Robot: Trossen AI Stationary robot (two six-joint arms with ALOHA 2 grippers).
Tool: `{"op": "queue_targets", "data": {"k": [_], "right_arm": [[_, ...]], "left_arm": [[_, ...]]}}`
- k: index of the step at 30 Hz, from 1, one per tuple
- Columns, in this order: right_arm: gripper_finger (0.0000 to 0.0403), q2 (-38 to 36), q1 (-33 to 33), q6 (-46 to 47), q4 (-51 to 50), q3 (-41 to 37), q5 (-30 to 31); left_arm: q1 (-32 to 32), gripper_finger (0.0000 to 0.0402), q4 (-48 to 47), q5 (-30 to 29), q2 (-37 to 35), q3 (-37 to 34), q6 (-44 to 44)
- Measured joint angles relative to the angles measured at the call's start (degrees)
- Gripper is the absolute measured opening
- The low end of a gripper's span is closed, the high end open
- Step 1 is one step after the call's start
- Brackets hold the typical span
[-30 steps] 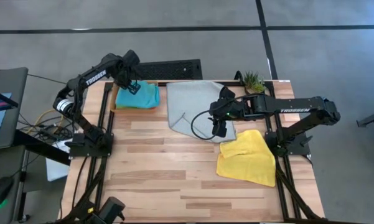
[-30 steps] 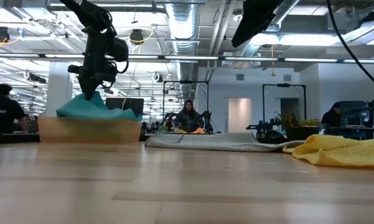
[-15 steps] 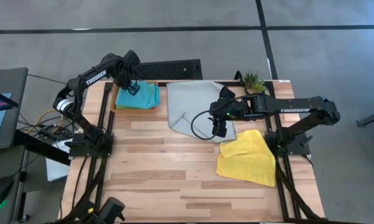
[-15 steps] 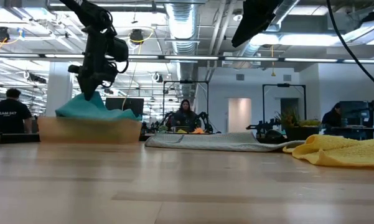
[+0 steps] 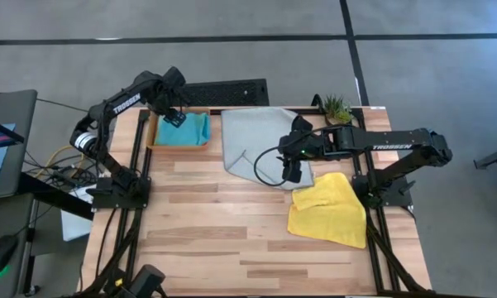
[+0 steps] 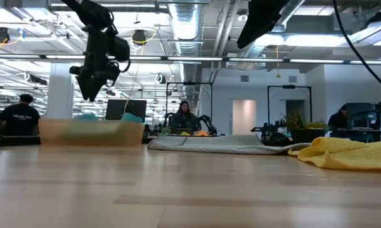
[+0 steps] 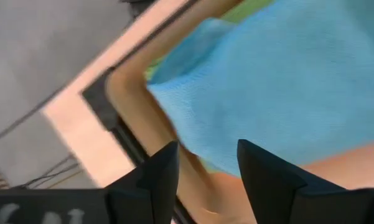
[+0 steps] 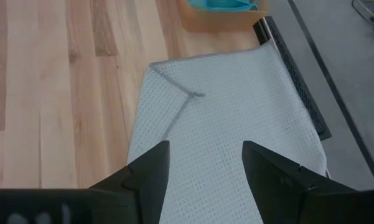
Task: Fold microfiber towels
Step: Fold the gray microfiber towel
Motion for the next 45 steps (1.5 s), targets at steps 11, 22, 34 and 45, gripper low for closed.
{"op": "queue_targets", "data": {"k": [11,22,34,45], "right_arm": [[0.0226,-1.71,-0.74,3.74,-3.6,0.0,-4.15],[0.0226,-6.55,-0.61,3.95,-5.2,-0.02,-4.31],[0.0226,-9.03,-0.61,3.98,-7.61,-0.02,-4.29],[0.0226,-8.79,-0.61,3.89,-9.01,-0.02,-4.28]], "left_arm": [[-14.25,0.0159,9.72,27.32,-6.64,0.04,4.91],[-27.53,0.0159,29.94,33.73,2.69,0.09,11.04],[-28.5,0.0159,38.16,35.26,19.04,0.02,10.45],[-30.79,0.0159,46.18,29.76,22.27,0.05,13.7]]}}
